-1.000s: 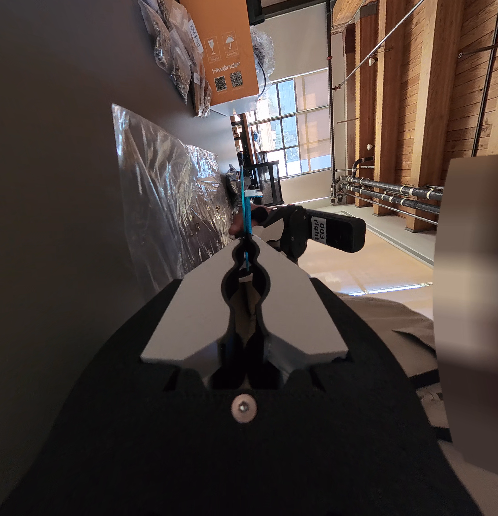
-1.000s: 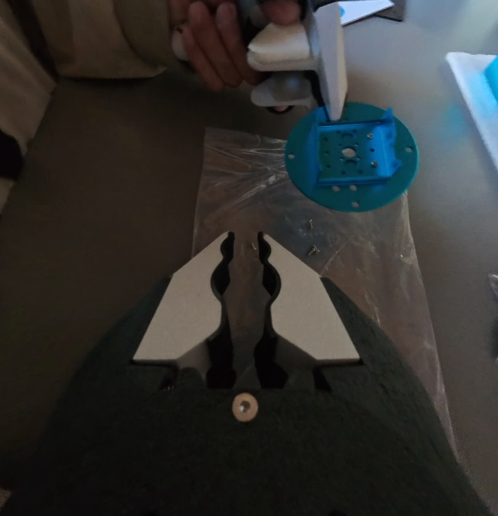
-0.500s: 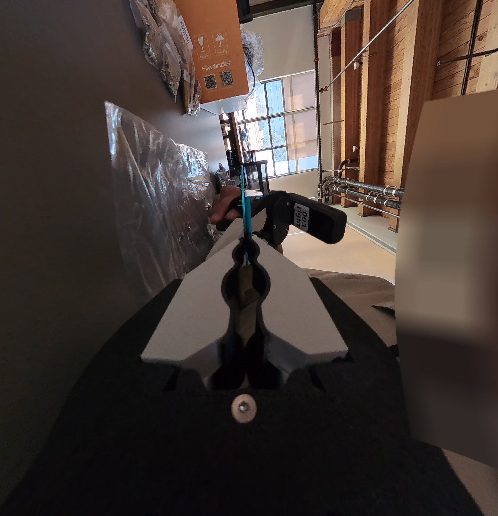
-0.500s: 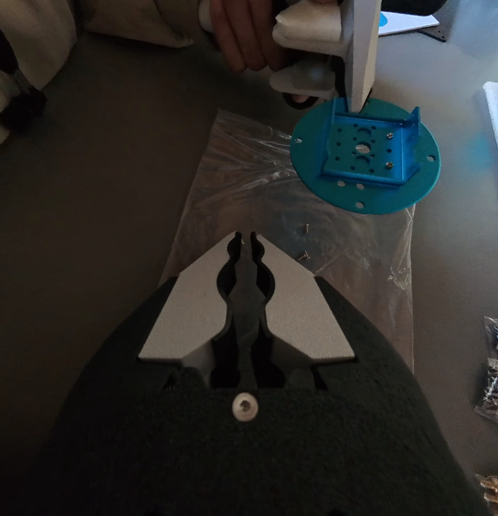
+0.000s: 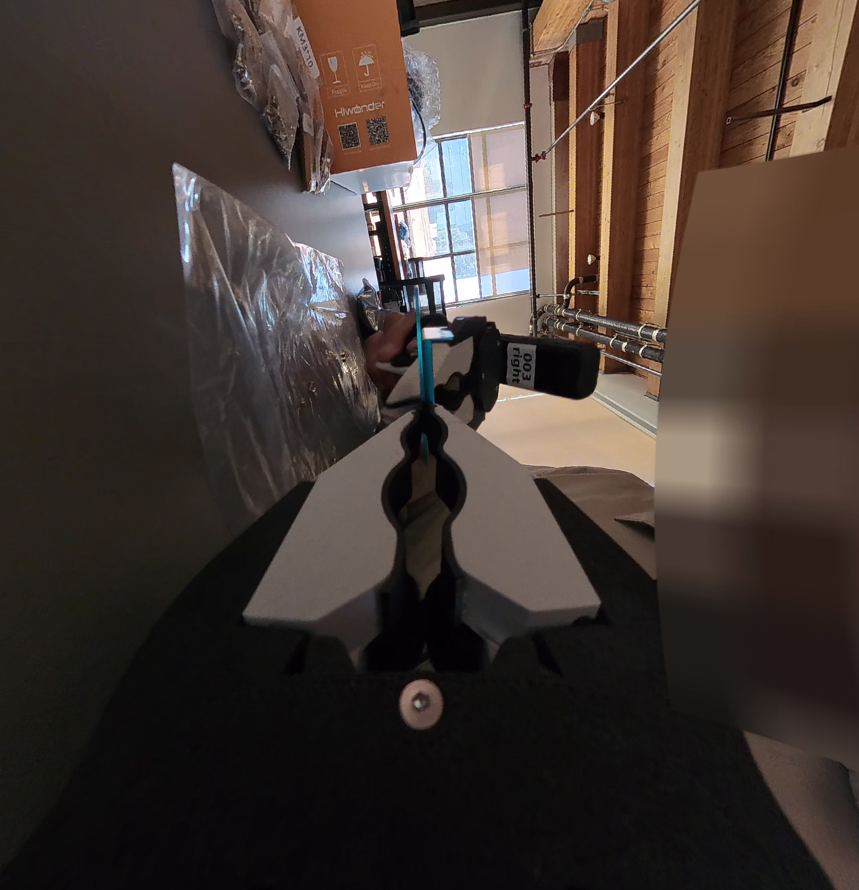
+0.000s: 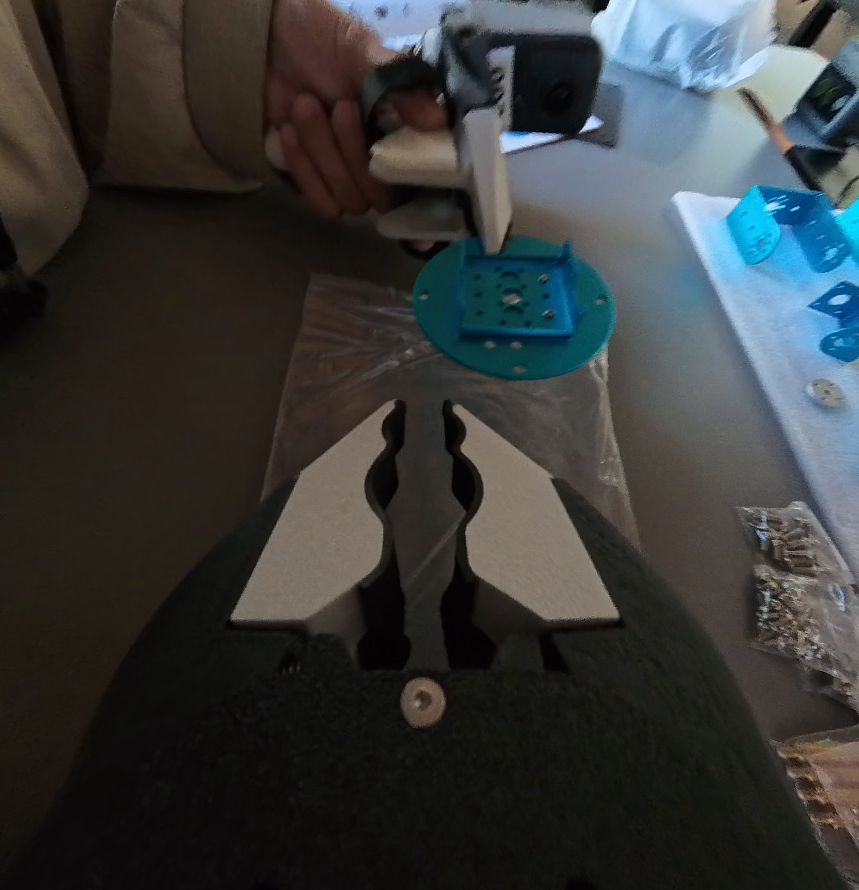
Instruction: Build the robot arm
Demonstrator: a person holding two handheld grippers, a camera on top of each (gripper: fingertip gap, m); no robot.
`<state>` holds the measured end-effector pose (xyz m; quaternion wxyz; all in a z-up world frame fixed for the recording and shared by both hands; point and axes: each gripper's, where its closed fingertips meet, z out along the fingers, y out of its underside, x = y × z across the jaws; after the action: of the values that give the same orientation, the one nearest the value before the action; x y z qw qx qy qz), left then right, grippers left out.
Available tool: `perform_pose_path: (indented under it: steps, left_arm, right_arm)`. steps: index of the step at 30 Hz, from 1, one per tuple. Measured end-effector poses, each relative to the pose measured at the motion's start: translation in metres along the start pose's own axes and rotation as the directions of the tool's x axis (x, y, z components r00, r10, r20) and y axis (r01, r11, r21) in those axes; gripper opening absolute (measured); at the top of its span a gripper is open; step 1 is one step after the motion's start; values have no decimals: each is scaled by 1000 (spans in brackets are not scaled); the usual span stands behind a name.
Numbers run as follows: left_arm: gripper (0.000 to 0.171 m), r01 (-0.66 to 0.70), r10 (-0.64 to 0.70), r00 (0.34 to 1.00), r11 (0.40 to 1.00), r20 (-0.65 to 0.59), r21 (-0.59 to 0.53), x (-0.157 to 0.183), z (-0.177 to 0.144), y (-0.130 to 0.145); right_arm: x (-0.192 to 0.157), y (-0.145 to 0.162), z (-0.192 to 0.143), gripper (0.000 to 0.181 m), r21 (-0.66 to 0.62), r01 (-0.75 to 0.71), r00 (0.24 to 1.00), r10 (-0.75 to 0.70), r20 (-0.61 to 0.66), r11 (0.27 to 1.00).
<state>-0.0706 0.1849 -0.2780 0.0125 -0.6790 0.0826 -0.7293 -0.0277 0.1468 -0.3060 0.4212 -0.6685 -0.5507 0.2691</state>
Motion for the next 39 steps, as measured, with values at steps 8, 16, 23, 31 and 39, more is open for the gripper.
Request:
perform_pose_path:
  steps: [8, 16, 23, 31, 39]
  left_arm:
    - [0, 4, -4, 1000, 1000, -16, -2, 3, 1, 1]
    - [0, 11, -11, 1000, 1000, -19, 11, 3, -2, -1]
    - [0, 1, 0, 1000, 1000, -10, 25, 3, -4, -5]
    - [0, -2, 2, 1000, 1000, -11, 20, 4, -3, -4]
    - [0, -5, 5, 1000, 1000, -15, 16, 6, -3, -2]
  right_arm:
    - [28, -9, -6, 54, 105, -200, 974, 209, -86, 974]
    - [13, 1, -4, 42, 35, -138, 990, 139, -21, 990]
    - [-29, 27, 5, 17, -114, 8, 986, 11, 166, 993]
    - [-26, 34, 12, 11, -175, 103, 988, -81, 129, 979]
    - [-29, 36, 15, 6, -182, 93, 986, -64, 156, 979]
